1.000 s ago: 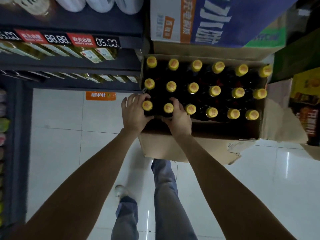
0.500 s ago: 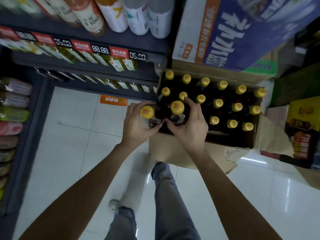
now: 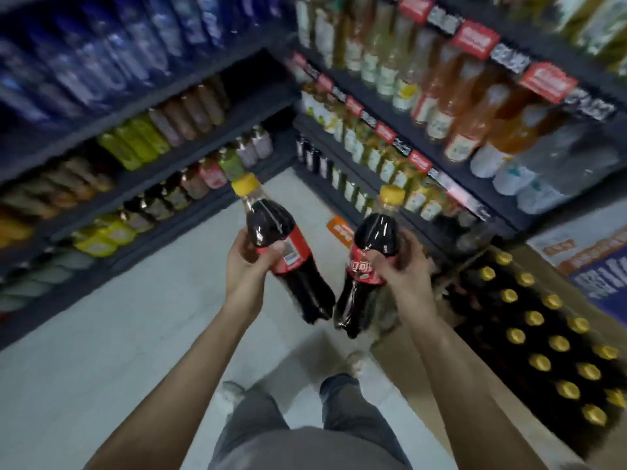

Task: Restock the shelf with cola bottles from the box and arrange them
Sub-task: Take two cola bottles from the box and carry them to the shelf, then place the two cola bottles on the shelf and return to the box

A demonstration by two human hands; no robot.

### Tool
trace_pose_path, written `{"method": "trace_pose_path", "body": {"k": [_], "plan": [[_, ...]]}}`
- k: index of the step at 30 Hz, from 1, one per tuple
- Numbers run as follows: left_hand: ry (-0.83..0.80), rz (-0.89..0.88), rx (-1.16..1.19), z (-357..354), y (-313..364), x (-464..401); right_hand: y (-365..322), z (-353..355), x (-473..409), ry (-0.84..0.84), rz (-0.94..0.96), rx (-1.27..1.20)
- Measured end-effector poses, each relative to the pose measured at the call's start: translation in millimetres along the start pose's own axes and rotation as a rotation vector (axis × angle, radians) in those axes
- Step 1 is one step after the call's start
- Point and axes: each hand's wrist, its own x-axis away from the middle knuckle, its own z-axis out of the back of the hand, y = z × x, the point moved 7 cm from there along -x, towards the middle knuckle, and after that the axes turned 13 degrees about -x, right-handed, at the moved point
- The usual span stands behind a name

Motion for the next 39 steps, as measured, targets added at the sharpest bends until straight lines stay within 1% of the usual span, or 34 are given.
{"method": "trace_pose_path", "body": {"k": [2,4,8,12,15,20,23,27,31,36,39], "plan": [[0.095,0.026,0.084,69.9,0.8,8.3,17.1,-70.2,1.7,-0.098,-0.082,-0.049],[0.185,0.025,0.147,136.6,3.9,20.3,34.4,-146.7,9.6,-0.236,-0.148,-0.082],[0.308,0.060,0.160,272.0,-7.7,44.5,69.3,-297.7,42.9,-0.459,-0.203,-0.019],[0.460,0.072,0.067,406.4,-10.7,70.5,98.6,-434.9,86.3,-0.686,-0.165,0.095],[0.579,0.070,-0.028,492.9,-1.3,85.5,117.4,-525.0,113.8,-0.785,-0.119,0.147],[0.681,0.117,-0.011,605.4,1.9,91.8,134.6,-661.6,138.1,-0.934,-0.061,0.214],[0.754,0.096,-0.039,658.8,9.4,85.7,136.4,-741.7,144.8,-1.062,0.002,0.246],[0.899,-0.014,-0.145,742.0,48.6,66.0,121.9,-850.6,145.1,-1.177,0.180,0.235],[1.093,-0.174,-0.331,825.8,105.2,39.8,94.7,-947.4,136.8,-1.195,0.361,0.120],[1.278,-0.490,-0.556,902.7,159.4,0.9,68.1,-1037.0,124.4,-1.192,0.534,-0.022],[1.308,-0.589,-0.606,941.5,181.5,-37.5,53.4,-1082.5,119.3,-1.231,0.705,0.017]]}}
